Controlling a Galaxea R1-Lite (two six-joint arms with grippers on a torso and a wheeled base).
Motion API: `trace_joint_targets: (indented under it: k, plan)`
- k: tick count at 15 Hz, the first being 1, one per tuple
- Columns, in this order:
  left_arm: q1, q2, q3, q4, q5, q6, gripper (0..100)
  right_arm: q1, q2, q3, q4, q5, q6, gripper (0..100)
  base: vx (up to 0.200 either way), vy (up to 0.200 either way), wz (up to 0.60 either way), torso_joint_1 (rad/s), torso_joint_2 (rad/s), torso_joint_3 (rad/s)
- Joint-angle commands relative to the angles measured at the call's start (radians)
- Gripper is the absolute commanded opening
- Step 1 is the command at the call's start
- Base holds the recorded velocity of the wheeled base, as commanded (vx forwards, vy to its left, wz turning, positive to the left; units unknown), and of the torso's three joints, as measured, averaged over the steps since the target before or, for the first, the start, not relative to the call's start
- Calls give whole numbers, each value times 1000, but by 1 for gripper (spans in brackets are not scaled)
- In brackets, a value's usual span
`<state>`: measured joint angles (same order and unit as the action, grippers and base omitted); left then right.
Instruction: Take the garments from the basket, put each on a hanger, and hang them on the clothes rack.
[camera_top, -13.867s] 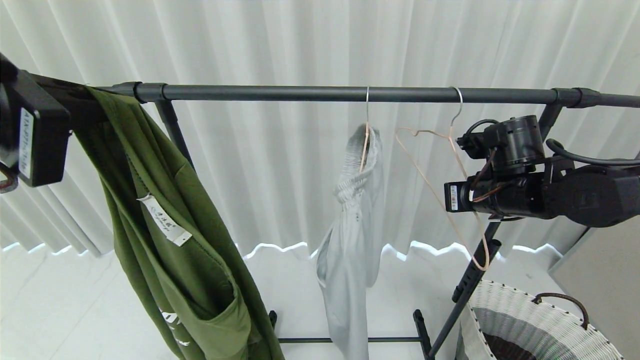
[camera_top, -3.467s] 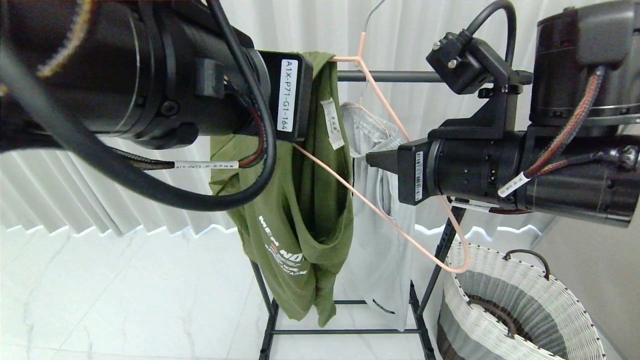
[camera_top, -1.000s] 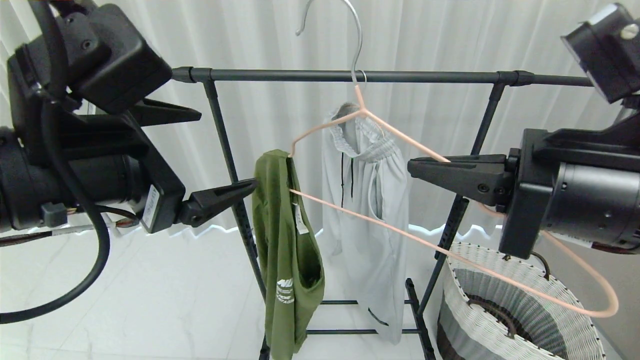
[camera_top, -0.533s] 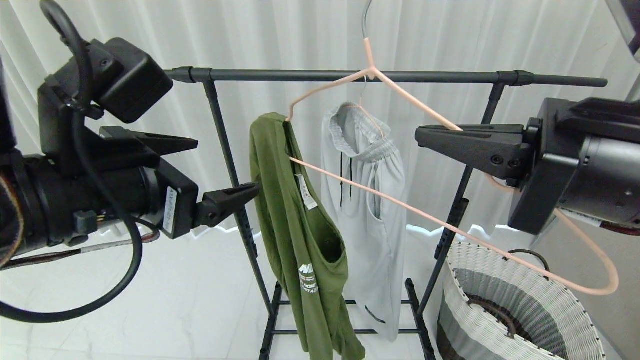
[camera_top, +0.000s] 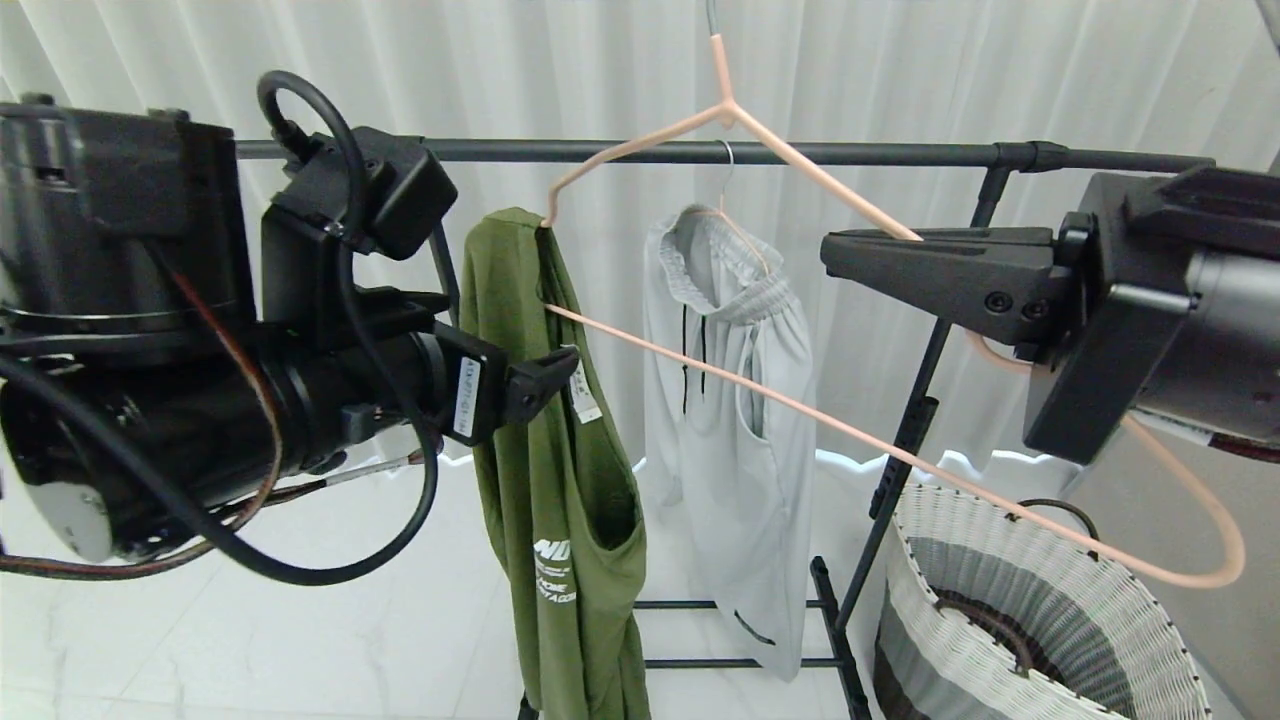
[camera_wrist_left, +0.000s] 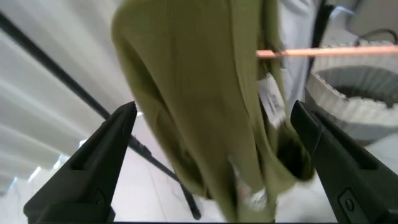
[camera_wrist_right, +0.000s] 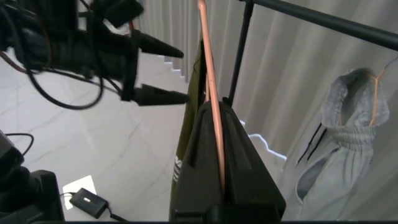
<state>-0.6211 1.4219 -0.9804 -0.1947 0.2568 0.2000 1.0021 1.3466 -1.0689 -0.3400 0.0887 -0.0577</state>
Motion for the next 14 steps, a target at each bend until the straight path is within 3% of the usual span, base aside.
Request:
trace_joint_targets:
  k: [1, 5, 8, 14]
  plan:
    - [4, 52, 35, -31, 29, -1, 100, 6, 5, -3, -1, 0, -1, 0, 0, 0, 0, 0, 0, 0]
    - [9, 45, 78, -71, 30, -1, 100, 6, 5, -3, -1, 0, -1, 0, 0, 0, 0, 0, 0, 0]
    - [58, 54, 75, -118, 30, 1, 100, 6, 5, -3, -1, 2, -1, 0, 0, 0, 0, 0, 0, 0]
    - [78, 31, 98, -127, 29, -1, 100, 1, 6, -2, -1, 0, 1, 0, 0, 0, 0, 0, 0, 0]
